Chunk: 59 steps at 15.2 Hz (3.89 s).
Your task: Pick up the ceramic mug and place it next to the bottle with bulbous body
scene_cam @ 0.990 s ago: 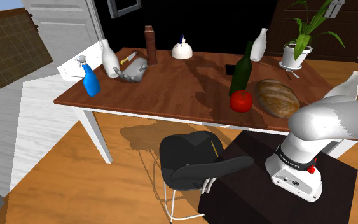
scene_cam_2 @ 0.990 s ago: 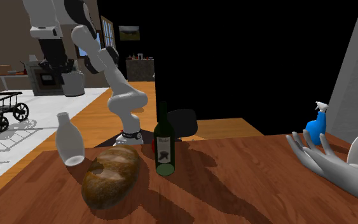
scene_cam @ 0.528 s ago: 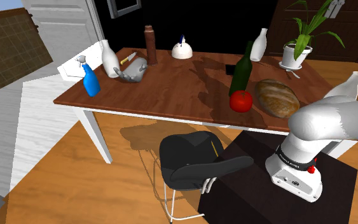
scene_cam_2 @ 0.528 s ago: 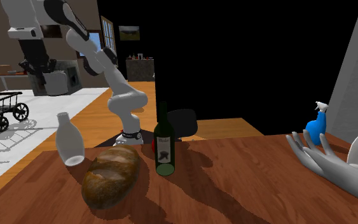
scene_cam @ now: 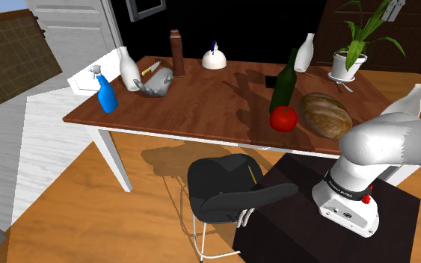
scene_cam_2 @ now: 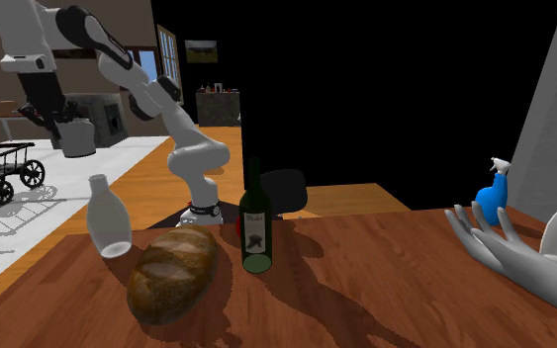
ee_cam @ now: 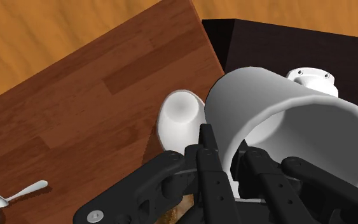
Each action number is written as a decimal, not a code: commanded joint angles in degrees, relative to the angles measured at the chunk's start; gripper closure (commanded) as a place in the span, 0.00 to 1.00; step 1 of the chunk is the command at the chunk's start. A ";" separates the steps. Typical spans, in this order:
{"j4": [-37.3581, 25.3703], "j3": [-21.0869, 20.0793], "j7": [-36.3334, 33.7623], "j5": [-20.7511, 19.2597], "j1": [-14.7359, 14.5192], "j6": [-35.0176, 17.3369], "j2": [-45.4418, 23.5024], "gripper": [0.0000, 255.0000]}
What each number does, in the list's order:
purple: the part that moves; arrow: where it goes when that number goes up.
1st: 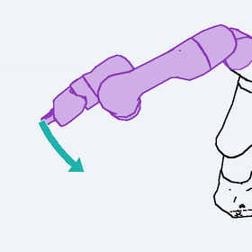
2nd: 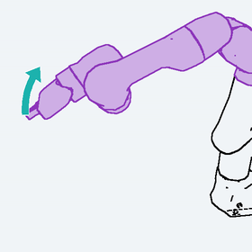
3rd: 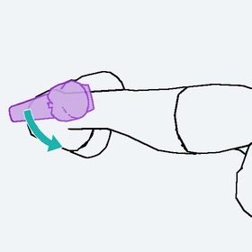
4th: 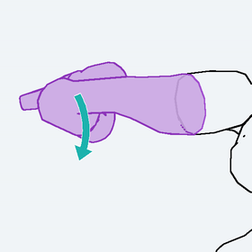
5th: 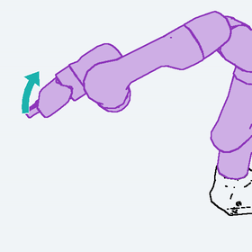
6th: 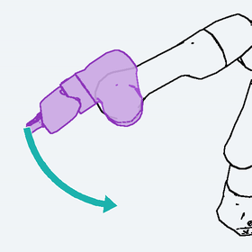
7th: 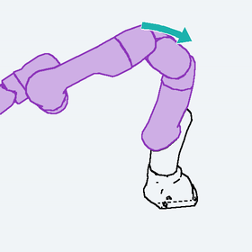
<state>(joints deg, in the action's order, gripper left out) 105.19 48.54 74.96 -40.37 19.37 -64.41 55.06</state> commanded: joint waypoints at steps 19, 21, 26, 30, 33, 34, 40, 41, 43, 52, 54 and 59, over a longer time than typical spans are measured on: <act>17.14 4.89 -3.19 -5.58 3.94 -9.95 8.23 1.00; 18.59 5.62 -3.43 -6.28 4.26 -10.92 8.87 1.00; 22.03 7.61 -4.00 -8.16 5.02 -13.33 10.35 1.00; 24.58 9.38 -4.42 -9.79 5.56 -15.25 11.39 1.00; 26.38 10.82 -4.73 -11.09 5.93 -16.69 12.08 1.00; 26.95 11.32 -4.83 -11.54 6.04 -17.17 12.30 1.00; 30.17 14.53 -5.42 -14.36 6.63 -20.07 13.42 1.00; 30.67 15.10 -5.52 -14.86 6.71 -20.55 13.58 1.00; 31.62 16.27 -5.71 -15.87 6.85 -21.52 13.88 1.00; 35.32 22.03 -6.63 -20.80 7.15 -25.89 14.89 1.00; 35.80 22.98 -6.78 -21.60 7.14 -26.55 15.00 1.00; 35.80 22.98 -6.78 -21.60 7.14 -26.55 15.00 1.00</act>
<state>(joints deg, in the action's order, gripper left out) 140.98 71.51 68.19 -61.95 26.51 -90.94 70.06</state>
